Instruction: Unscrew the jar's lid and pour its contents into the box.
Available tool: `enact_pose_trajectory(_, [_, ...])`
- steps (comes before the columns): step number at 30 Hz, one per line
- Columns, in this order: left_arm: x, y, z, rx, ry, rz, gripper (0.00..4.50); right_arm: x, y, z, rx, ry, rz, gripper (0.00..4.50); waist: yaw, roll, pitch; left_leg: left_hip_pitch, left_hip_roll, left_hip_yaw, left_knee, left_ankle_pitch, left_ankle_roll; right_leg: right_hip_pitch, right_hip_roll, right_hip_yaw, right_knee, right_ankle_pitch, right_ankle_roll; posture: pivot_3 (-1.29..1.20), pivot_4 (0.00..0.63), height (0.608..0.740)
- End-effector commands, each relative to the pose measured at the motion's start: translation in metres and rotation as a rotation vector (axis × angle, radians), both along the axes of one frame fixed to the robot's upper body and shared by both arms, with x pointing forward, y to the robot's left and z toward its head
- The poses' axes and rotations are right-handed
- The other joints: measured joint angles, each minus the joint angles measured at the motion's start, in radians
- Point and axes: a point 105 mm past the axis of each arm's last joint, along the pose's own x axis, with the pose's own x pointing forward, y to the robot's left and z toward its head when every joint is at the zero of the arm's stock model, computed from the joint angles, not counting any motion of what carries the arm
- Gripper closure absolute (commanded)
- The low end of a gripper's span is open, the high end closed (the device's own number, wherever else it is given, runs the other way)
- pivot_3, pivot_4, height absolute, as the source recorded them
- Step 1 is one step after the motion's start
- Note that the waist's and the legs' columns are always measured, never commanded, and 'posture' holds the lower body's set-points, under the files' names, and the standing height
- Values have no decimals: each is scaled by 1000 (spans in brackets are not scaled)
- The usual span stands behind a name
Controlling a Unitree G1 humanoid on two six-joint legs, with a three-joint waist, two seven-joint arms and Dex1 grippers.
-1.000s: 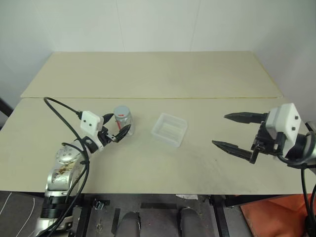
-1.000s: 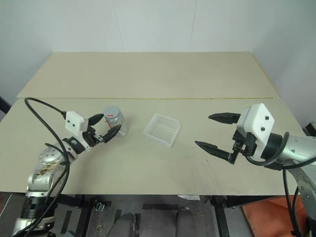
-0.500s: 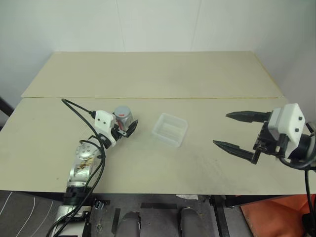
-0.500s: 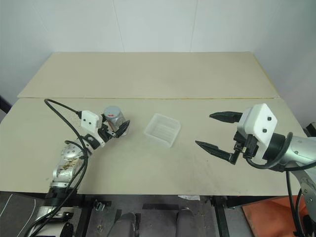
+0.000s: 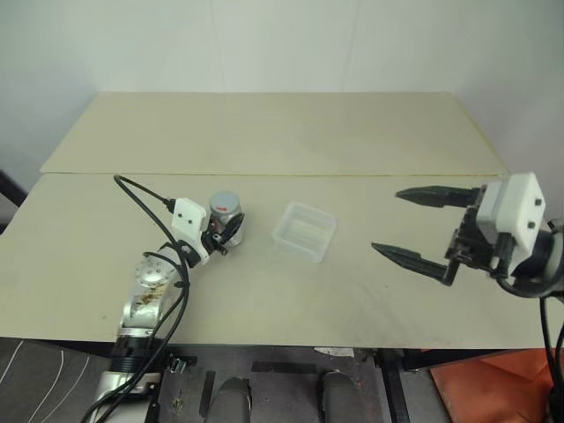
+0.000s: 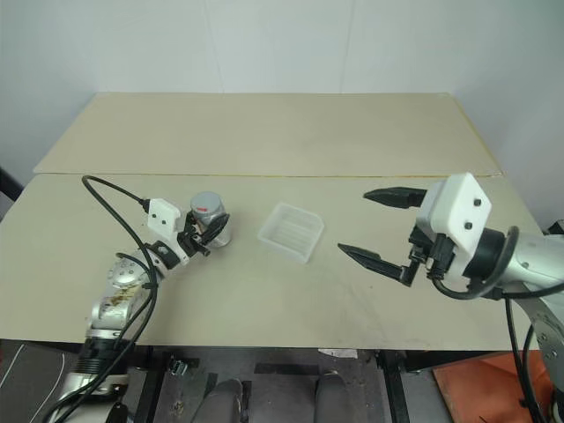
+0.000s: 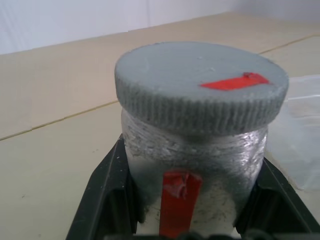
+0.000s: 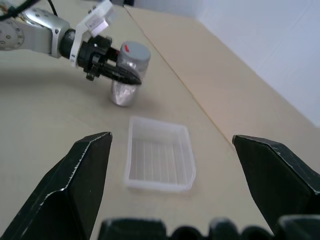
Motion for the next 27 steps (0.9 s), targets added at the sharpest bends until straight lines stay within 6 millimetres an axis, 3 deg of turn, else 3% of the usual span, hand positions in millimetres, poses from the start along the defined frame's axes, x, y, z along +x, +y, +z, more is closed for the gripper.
enact_pose_trajectory(1, [-16, -19, 48, 10, -52, -276, 2564, 5, 17, 10, 48, -15, 55, 0, -4, 0, 0, 0, 0, 0, 0, 0, 0, 0, 0, 0, 0, 0, 0, 0, 150, 740])
enact_pose_trajectory(6, [-29, -28, 84, 69, -60, -581, 2564, 22, 45, 23, 146, 29, 126, 0, -11, 0, 1, -2, 0, 0, 0, 0, 0, -1, 0, -1, -1, 0, 0, 0, 150, 740])
enact_pose_trajectory(11, [-26, -47, 101, 68, -71, -763, 2564, 33, 75, 33, 181, 49, 168, 0, -13, 0, 1, -1, 0, -1, 0, 0, 0, -1, 0, -1, 0, 0, 0, 0, 150, 740])
enact_pose_trajectory(18, [-12, -74, 99, 104, -76, -869, 2564, 39, 101, 39, 193, 65, 182, 0, -14, 0, 1, -3, 0, -2, 0, 0, 0, -4, 0, -1, 0, 0, 0, 0, 150, 740])
enact_pose_trajectory(27, [-11, -80, 102, 115, -108, -915, 2564, 59, 113, 34, 171, 87, 102, 0, -32, 0, 1, -7, 0, -1, 0, 1, -1, -11, 0, -1, 4, 0, -1, 0, 150, 740])
